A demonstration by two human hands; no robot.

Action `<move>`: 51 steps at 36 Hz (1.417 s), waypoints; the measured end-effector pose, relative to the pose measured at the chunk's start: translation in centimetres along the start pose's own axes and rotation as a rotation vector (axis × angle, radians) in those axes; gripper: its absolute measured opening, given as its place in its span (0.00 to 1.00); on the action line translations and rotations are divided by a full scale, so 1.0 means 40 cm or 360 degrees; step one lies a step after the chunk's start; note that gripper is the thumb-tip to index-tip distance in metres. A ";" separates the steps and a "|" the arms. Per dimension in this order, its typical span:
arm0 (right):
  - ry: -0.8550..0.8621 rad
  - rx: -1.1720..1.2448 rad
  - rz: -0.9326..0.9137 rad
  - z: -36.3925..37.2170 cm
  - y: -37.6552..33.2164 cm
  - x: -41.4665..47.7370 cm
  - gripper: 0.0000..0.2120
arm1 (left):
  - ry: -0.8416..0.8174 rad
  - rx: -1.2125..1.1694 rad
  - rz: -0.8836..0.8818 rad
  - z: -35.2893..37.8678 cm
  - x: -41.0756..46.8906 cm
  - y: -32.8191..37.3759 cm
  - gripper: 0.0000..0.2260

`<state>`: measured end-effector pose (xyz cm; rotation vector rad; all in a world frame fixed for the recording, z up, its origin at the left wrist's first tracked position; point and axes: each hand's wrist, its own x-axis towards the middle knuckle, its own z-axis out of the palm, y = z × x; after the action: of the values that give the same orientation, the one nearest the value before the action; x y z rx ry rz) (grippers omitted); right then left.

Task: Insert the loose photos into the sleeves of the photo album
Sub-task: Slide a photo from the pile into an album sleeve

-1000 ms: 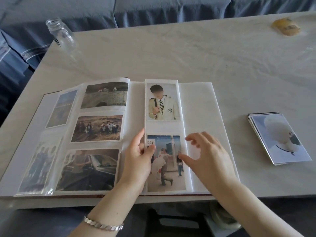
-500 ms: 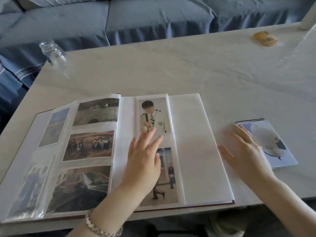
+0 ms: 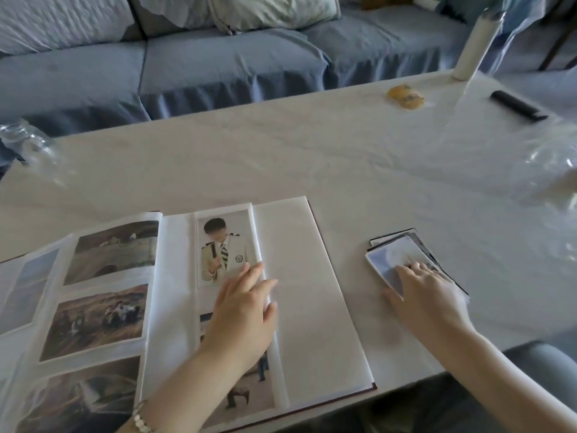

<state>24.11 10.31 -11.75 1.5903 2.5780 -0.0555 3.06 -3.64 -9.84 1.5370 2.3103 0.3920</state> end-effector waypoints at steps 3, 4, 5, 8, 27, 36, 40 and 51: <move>0.0065 0.0078 -0.0018 -0.021 0.005 -0.012 0.17 | 0.0034 -0.0140 0.0001 0.000 0.006 0.011 0.18; 0.0096 0.0098 -0.0023 -0.025 0.008 -0.016 0.15 | 0.0047 -0.0188 0.0006 -0.001 0.007 0.016 0.17; 0.0139 0.0132 -0.0029 -0.028 0.009 -0.019 0.13 | 0.0060 -0.0225 0.0019 -0.002 0.009 0.022 0.17; 0.0394 0.0214 -0.0039 -0.021 0.014 -0.020 0.05 | 0.0060 -0.0335 0.0083 -0.005 0.013 0.043 0.16; 0.0882 0.1078 -0.1013 -0.086 -0.231 -0.044 0.14 | 0.0143 -0.2337 -0.0574 -0.065 0.027 0.149 0.11; 0.0560 0.1505 -0.0651 -0.074 -0.246 -0.018 0.18 | 0.0474 -0.1982 -0.0846 -0.092 0.060 0.021 0.04; 0.0093 0.2039 -0.0148 -0.099 -0.251 -0.011 0.14 | 0.0274 -0.1943 -0.0669 -0.101 0.048 0.017 0.02; -0.0567 0.2494 0.0046 -0.105 -0.215 0.009 0.06 | 0.0310 -0.1807 -0.0503 -0.114 0.046 -0.006 0.07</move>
<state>15.95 7.15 -7.85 1.4792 2.0189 -2.4897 0.30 -2.23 -6.04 0.5719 1.7772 1.4664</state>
